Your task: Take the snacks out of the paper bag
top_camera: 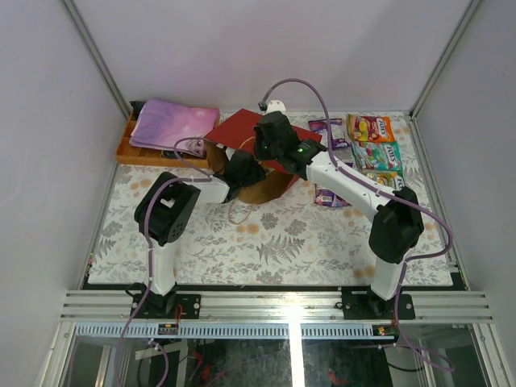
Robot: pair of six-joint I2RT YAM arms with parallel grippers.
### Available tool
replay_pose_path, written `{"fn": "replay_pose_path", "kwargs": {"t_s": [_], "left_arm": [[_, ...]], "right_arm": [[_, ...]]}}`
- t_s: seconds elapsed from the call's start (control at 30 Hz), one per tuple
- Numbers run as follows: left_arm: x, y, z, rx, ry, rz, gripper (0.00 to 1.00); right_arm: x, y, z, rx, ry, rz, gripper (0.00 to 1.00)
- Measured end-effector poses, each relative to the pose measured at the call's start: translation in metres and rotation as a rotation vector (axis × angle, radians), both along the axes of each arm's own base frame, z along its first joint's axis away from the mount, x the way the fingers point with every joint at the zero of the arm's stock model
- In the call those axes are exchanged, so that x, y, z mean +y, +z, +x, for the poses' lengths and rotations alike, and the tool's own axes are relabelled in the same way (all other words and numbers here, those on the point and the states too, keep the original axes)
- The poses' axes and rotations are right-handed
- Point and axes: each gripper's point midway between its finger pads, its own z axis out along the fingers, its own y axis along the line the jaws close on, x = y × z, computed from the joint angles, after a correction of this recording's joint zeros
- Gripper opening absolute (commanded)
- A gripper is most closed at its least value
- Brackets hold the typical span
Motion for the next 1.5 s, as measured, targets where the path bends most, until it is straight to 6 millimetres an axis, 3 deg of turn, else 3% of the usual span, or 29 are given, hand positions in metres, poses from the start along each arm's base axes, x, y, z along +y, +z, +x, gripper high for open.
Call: {"fn": "replay_pose_path", "kwargs": {"t_s": [0.07, 0.33, 0.53, 0.67, 0.87, 1.1, 1.27, 1.33, 1.4, 1.5], "left_arm": [[-0.002, 0.0, 0.004, -0.003, 0.002, -0.001, 0.52], [-0.002, -0.006, 0.007, 0.001, 0.012, 0.005, 0.0], [0.0, -0.003, 0.006, -0.009, 0.012, 0.006, 0.0], [0.008, 0.002, -0.007, -0.01, 0.014, 0.009, 0.0], [0.026, 0.026, -0.038, -0.034, 0.016, 0.0, 0.0], [0.054, 0.053, -0.091, -0.065, 0.024, -0.03, 0.0], [0.093, 0.095, -0.128, -0.145, 0.086, -0.061, 0.0], [0.122, 0.121, -0.13, -0.209, 0.165, -0.084, 0.0], [0.165, 0.142, -0.13, -0.27, 0.284, -0.108, 0.0], [0.214, 0.143, -0.134, -0.302, 0.453, -0.126, 0.0]], "right_arm": [[0.0, 0.0, 0.0, 0.0, 0.001, 0.0, 0.0], [0.0, -0.001, 0.0, 0.001, 0.001, 0.0, 0.0], [0.0, -0.001, 0.0, 0.001, 0.002, 0.0, 0.0], [0.001, 0.0, 0.0, -0.001, 0.001, 0.003, 0.0], [-0.002, -0.001, -0.002, -0.002, -0.001, 0.002, 0.0], [-0.004, 0.003, -0.002, -0.016, -0.009, 0.008, 0.0], [-0.006, 0.008, -0.004, -0.024, -0.009, 0.016, 0.0], [-0.008, 0.009, -0.006, -0.026, -0.009, 0.018, 0.0], [-0.01, 0.011, -0.008, -0.029, -0.009, 0.021, 0.0], [-0.01, 0.012, -0.008, -0.034, -0.009, 0.025, 0.0]]}}
